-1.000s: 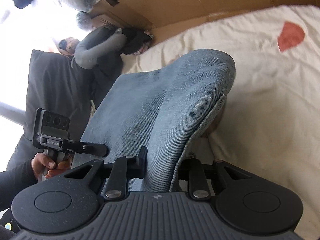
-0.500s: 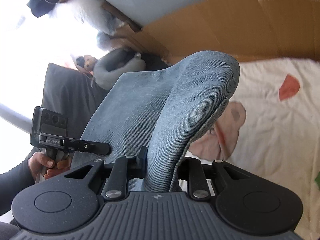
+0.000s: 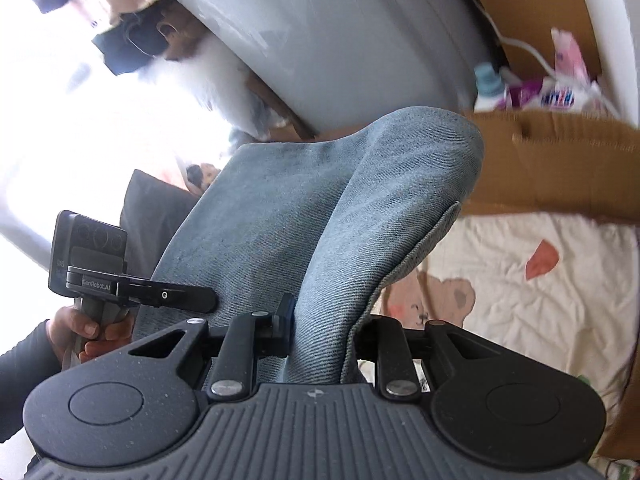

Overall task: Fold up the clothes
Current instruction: 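Carry the held denim bundle with both grippers toward the shelf beside the bed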

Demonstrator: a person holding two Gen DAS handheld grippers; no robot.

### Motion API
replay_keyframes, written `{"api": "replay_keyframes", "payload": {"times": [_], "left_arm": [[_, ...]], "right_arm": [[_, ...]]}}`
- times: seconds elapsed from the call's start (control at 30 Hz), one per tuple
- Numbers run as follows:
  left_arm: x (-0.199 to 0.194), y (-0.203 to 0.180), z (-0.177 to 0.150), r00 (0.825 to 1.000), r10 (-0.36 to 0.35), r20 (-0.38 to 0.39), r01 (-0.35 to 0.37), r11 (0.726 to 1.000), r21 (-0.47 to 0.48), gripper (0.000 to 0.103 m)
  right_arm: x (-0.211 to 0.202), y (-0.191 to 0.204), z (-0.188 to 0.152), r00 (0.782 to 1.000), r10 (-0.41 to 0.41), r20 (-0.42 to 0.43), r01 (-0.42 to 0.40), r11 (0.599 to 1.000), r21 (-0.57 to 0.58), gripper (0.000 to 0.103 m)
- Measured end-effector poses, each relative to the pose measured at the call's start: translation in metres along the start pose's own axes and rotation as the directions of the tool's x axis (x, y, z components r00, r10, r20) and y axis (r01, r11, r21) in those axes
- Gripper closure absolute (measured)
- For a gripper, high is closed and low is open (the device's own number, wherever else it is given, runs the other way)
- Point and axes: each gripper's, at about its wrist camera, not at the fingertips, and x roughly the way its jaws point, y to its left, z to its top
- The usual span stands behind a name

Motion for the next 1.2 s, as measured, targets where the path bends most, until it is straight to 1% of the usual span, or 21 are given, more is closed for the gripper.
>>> {"api": "replay_keyframes", "payload": {"times": [0.23,0.33,0.43,0.67,0.8,1.0,1.13,1.2], "left_arm": [[-0.017,-0.056,0.018,0.998,-0.025,0.048,0.023,0.999,0.049,0.064],[-0.020,-0.078,0.026,0.997,-0.044,0.069,0.039,0.997,0.066,0.064],[-0.020,-0.101,0.035,0.994,-0.062,0.089,0.055,0.996,0.077,0.064],[-0.009,-0.151,0.048,0.992,-0.087,0.087,0.075,0.989,0.128,0.064],[0.001,-0.172,0.047,0.991,-0.099,0.089,0.085,0.986,0.147,0.064],[0.021,-0.198,0.035,0.994,-0.085,0.072,0.071,0.982,0.173,0.064],[0.035,-0.214,0.031,0.996,-0.073,0.046,0.063,0.980,0.190,0.064],[0.042,-0.223,0.029,0.995,-0.083,0.048,0.071,0.975,0.209,0.064]], "right_arm": [[-0.051,0.031,0.030,0.998,-0.008,0.057,0.011,0.999,-0.045,0.081],[-0.075,0.044,0.048,0.996,-0.029,0.079,0.035,0.997,-0.076,0.081],[-0.100,0.051,0.064,0.993,-0.042,0.108,0.051,0.996,-0.079,0.081],[-0.150,0.061,0.089,0.988,-0.084,0.130,0.096,0.991,-0.093,0.081],[-0.179,0.058,0.089,0.982,-0.102,0.161,0.120,0.988,-0.101,0.081],[-0.204,0.041,0.071,0.974,-0.121,0.190,0.135,0.989,-0.061,0.081],[-0.222,0.029,0.057,0.970,-0.136,0.203,0.151,0.987,-0.061,0.081],[-0.232,0.022,0.053,0.967,-0.138,0.213,0.154,0.986,-0.060,0.081]]}}
